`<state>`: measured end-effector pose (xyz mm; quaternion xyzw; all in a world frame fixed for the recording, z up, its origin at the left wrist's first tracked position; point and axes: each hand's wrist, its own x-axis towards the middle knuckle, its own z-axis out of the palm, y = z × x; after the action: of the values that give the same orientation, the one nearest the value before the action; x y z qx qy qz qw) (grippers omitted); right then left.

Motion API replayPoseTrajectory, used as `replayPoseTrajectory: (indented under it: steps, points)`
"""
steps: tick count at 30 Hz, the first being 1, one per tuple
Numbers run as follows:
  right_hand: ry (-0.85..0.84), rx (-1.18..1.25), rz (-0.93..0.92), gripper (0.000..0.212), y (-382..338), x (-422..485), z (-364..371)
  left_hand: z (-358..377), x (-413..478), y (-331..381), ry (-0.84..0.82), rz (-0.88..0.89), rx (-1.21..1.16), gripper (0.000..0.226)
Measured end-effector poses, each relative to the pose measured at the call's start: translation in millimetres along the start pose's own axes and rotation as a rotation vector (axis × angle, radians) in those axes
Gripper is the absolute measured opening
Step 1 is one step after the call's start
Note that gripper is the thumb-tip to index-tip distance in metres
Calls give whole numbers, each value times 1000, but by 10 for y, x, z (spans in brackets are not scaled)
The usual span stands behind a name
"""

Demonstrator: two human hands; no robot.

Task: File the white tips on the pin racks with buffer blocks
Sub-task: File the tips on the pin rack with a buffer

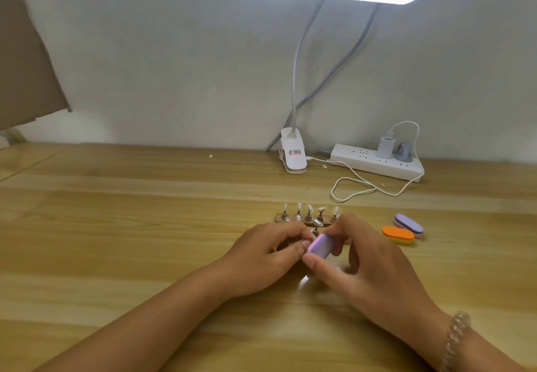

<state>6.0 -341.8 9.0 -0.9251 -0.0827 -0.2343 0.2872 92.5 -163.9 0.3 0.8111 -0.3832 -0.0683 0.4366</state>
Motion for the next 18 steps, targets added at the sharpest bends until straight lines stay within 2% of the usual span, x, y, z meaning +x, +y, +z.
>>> replayPoseTrajectory:
  steps: [3,7,10,12,16,18]
  points:
    - [53,4,34,41,45,22,-13,-2,-2,11,-16,-4,-4,18]
    - [-43,-63,-66,35,-27,-23,30,-4,1,10,-10,-4,33,27]
    - [16,1,25,35,39,6,10,-6,-3,20,-7,-8,10,20]
    - [36,-11,22,34,63,13,6,-8,-5,25,-7,-12,9,19]
    - [-62,-47,-69,39,1,-21,31,-8,-3,22,-1,2,27,26]
    - [-19,3,-1,37,37,0,19,-6,-4,20,0,-4,21,25]
